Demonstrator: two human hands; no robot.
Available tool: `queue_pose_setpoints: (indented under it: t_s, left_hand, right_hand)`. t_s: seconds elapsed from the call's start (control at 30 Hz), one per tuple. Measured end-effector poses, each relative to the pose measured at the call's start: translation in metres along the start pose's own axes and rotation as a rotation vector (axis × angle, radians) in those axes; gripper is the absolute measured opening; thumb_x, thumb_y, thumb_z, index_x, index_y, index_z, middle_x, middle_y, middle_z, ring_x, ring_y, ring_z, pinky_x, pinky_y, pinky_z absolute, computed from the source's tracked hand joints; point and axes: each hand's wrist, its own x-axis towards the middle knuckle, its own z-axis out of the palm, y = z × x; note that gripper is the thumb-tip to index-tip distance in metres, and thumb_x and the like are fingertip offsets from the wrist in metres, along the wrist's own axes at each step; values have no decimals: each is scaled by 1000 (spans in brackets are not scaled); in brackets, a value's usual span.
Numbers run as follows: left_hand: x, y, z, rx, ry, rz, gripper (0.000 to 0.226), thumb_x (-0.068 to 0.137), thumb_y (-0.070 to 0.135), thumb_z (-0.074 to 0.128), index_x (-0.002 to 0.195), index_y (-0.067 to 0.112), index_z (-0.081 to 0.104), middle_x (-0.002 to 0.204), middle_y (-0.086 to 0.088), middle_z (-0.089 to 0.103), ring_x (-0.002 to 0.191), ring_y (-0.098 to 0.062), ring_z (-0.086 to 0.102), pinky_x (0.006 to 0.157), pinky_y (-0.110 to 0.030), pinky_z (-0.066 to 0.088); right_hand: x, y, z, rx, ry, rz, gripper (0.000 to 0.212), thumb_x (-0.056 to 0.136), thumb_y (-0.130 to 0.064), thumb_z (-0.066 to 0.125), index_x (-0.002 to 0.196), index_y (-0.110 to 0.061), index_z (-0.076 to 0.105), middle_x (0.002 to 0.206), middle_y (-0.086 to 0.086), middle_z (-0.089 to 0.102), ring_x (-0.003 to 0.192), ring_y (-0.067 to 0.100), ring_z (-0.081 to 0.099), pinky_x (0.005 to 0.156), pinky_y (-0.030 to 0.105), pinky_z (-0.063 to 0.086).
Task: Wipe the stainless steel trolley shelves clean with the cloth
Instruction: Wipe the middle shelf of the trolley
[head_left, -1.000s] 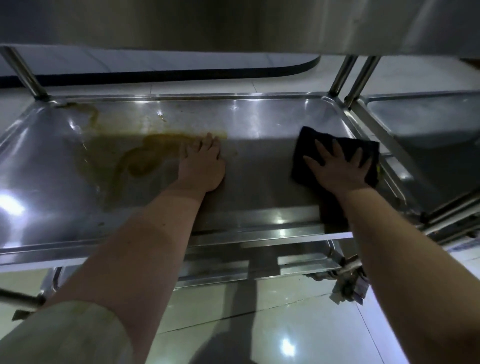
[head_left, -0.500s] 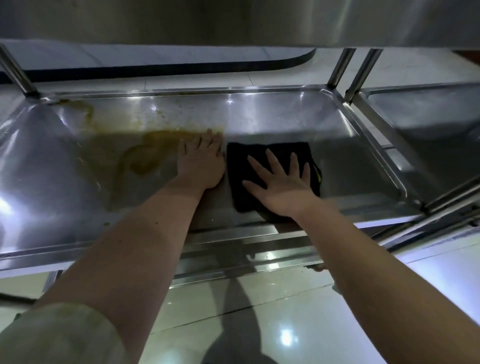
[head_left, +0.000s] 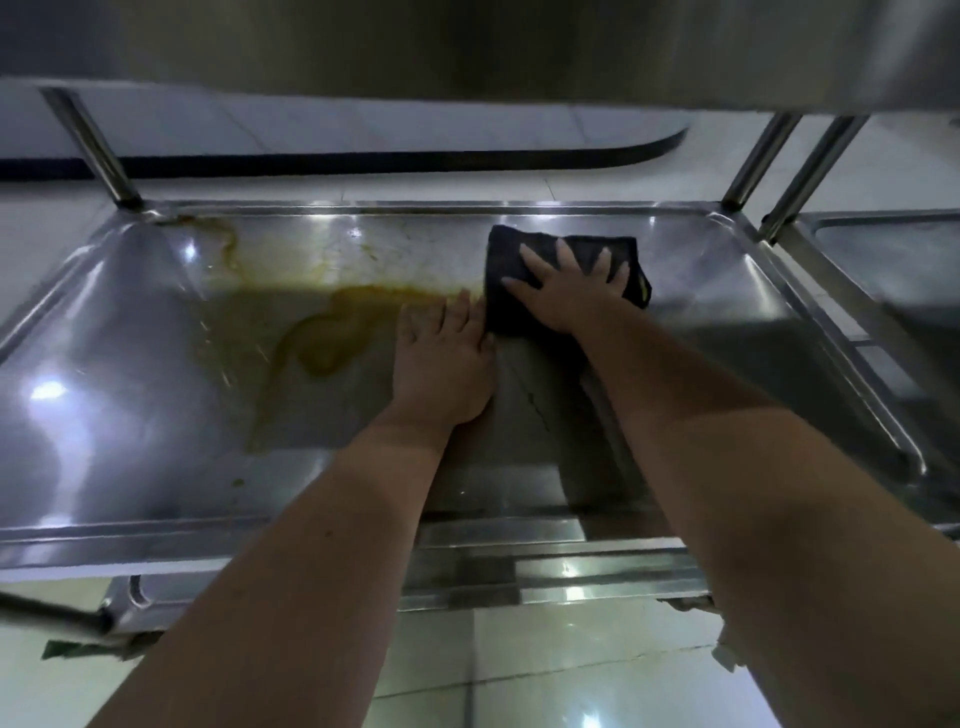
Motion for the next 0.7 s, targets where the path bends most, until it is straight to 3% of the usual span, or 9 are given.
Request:
queue_pose_setpoints:
  t_s: [0.2, 0.33, 0.5, 0.6, 0.7]
  left_hand:
    - [7, -4, 2, 3, 13, 1, 56, 104, 41, 19, 158, 26, 9, 165, 2, 6, 151, -20, 5, 120, -52, 1]
    - [9, -3, 0, -35, -37, -14, 55, 105, 41, 15, 157, 28, 8, 165, 4, 1, 151, -20, 2, 118, -49, -5]
    - [8, -1, 3, -51, -38, -22, 56, 103, 47, 15, 157, 33, 8, 165, 5, 1, 151, -20, 0, 118, -52, -5]
    - [5, -1, 4, -43, -59, -13, 61, 97, 61, 15, 154, 43, 5, 165, 4, 0, 151, -23, -1, 117, -54, -6]
    - [2, 0, 2, -41, -70, -2, 68, 90, 74, 14, 152, 49, 3, 165, 3, -1, 151, -24, -1, 117, -56, -5]
  right_hand:
    - [19, -4, -5, 16, 10, 7, 71, 87, -80, 14, 151, -51, 0, 165, -2, -8, 145, 47, -12, 112, 68, -8]
    - [-69, 29, 19, -24, 5, -79, 68, 85, -81, 9, 147, -58, -9, 163, -8, -13, 146, 46, -12, 112, 66, -8]
    - [-185, 73, 54, -13, 4, -217, 71, 64, -94, -7, 130, -72, -24, 154, -21, -27, 145, 39, -21, 109, 58, -18]
    - [-142, 83, 36, -19, 48, -173, 68, 70, -93, 6, 133, -74, -14, 161, -18, -15, 146, 41, -15, 112, 59, -15]
    - [-59, 85, 11, -39, 80, -44, 69, 80, -87, 15, 143, -65, -2, 164, -10, -5, 146, 45, -7, 114, 63, -7]
